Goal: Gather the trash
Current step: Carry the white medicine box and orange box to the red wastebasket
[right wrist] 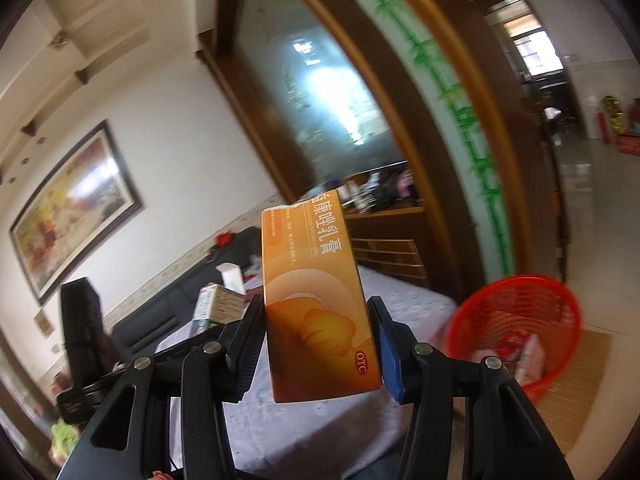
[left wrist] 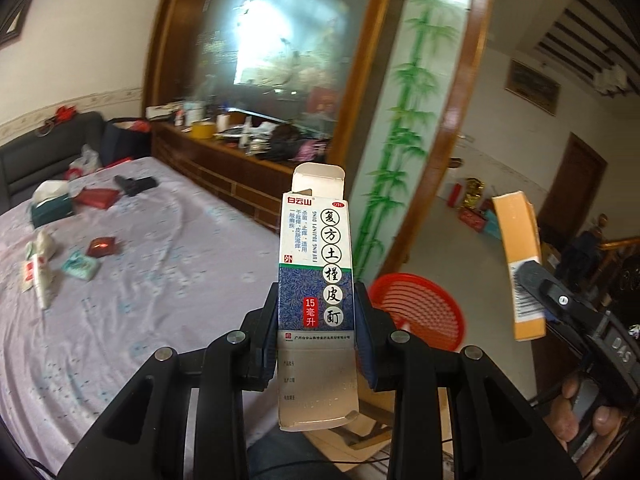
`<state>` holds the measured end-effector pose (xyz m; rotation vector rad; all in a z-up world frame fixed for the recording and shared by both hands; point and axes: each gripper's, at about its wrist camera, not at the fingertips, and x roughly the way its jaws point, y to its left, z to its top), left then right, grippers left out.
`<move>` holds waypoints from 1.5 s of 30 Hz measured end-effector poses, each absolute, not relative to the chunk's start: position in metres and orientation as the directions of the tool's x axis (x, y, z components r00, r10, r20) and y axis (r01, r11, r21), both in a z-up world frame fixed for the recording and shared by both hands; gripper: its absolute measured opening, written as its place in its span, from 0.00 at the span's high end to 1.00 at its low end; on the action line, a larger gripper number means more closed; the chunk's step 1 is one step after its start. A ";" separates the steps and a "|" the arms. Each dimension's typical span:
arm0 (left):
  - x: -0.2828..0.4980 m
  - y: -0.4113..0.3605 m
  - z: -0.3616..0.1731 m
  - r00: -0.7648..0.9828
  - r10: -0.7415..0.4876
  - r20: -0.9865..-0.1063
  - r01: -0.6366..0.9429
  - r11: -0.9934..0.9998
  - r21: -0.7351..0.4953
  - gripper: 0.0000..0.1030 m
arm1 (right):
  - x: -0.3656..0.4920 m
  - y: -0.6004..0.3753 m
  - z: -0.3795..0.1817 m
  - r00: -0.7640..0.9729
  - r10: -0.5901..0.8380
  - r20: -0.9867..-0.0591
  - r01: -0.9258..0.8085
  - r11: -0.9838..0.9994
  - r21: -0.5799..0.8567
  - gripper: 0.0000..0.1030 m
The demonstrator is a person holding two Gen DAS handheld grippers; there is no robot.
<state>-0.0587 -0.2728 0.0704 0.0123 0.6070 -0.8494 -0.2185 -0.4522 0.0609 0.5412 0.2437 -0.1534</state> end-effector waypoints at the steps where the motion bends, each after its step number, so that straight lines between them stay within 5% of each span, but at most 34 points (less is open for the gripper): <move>1: -0.062 -0.276 0.071 0.495 -0.706 -0.506 0.714 0.663 -0.226 0.70 | -0.224 -0.454 0.063 0.958 -0.102 -0.267 0.224 0.846 0.483 0.47; 19: -0.102 -0.343 0.069 0.339 -0.782 -0.523 0.822 0.517 -0.240 0.70 | -0.267 -0.470 0.064 0.911 -0.303 -0.279 0.397 0.828 0.396 0.47; 45: -0.059 -0.411 0.024 0.200 -0.781 -0.592 0.843 0.445 -0.302 0.70 | -0.259 -0.514 0.040 0.865 -0.363 -0.347 0.491 0.757 0.431 0.47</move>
